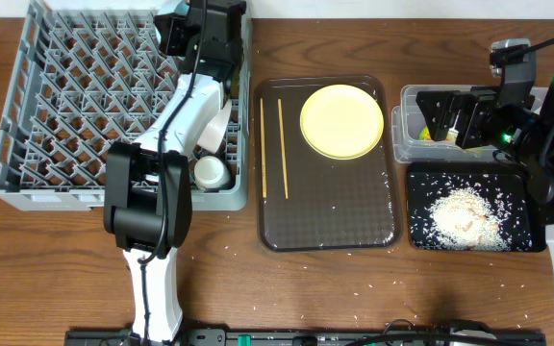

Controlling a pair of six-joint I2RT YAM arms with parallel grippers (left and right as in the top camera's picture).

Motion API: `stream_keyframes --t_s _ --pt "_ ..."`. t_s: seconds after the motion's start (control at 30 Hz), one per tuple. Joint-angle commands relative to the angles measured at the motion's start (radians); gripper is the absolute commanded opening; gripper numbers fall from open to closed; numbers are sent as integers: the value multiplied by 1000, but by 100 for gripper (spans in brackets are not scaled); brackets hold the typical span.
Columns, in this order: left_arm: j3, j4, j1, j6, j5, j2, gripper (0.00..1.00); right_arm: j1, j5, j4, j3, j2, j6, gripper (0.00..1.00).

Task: Sort waste into correct bins and load items into the dishwasher
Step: 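Set blue bowl upright in rack back row and open left gripper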

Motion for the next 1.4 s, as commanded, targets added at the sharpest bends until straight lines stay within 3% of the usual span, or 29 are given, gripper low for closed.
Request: stream_keyframes --t_s 0.0,0.83,1.37 --pt "2 4 -1 -54 -24 5 8 -5 3 0 8 0 -13 99" --pt "-5 27 -21 -23 2 92 7 -5 3 0 8 0 -13 99" --pt "-5 -39 -55 -29 14 94 10 -5 3 0 8 0 -13 99"
